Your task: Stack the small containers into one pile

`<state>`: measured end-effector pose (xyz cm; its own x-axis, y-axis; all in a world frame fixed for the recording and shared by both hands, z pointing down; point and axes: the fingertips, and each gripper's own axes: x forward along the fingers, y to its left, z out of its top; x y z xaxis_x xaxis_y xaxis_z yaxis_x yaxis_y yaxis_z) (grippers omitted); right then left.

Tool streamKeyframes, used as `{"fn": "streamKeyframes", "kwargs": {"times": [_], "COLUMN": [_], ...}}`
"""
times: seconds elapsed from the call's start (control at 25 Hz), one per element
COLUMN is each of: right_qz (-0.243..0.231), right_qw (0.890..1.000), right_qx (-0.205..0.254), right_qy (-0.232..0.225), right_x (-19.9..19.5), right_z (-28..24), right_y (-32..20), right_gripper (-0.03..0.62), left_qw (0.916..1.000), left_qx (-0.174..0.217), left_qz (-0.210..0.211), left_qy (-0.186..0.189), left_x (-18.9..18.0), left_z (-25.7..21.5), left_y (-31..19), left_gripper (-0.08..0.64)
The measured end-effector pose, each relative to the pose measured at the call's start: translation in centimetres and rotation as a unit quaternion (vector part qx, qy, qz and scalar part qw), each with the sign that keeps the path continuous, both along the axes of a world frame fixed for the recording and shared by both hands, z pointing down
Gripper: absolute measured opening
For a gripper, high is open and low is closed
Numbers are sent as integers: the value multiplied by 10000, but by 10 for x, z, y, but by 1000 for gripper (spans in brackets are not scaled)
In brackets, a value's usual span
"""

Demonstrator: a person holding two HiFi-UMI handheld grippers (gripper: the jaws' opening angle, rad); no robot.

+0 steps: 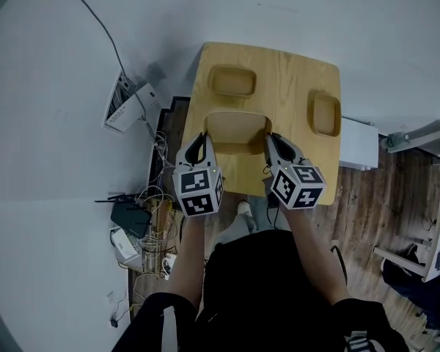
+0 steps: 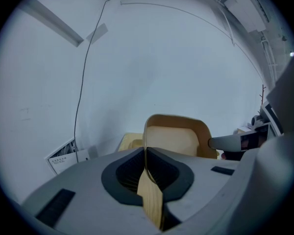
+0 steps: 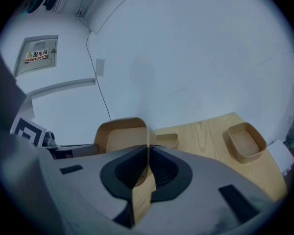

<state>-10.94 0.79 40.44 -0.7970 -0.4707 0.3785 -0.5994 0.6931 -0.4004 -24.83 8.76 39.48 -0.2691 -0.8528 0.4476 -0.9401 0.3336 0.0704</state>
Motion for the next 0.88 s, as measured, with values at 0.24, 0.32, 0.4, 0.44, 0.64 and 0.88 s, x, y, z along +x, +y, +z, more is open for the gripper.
{"fn": "streamKeyframes", "kwargs": {"times": [0.24,0.32,0.4,0.44,0.64,0.88], "right_qz": [-2,2,14,22,66,89], "right_qw": [10000,10000,10000,10000,9998,9994], "right_qx": [17,-3,-47,-70,-188,-307], "right_qy": [-68,-69,-52,-44,8,156], "right_x": [-8,-14,-20,-23,-38,-57], "right_z": [-3,-2,0,1,13,28], "right_y": [-17,-26,-36,-41,-66,-95], "right_gripper": [17,17,17,17,17,17], "left_qw": [10000,10000,9999,9999,9996,9990], "left_qx": [-24,-60,-109,-132,-250,-396], "left_qz": [-5,6,25,40,125,173], "left_qy": [-49,-52,-44,-44,-6,73], "left_x": [-9,-15,-20,-23,-39,-60], "left_z": [-2,-1,0,1,12,29], "left_y": [-18,-27,-36,-41,-69,-99], "left_gripper": [21,21,23,22,23,23]}}
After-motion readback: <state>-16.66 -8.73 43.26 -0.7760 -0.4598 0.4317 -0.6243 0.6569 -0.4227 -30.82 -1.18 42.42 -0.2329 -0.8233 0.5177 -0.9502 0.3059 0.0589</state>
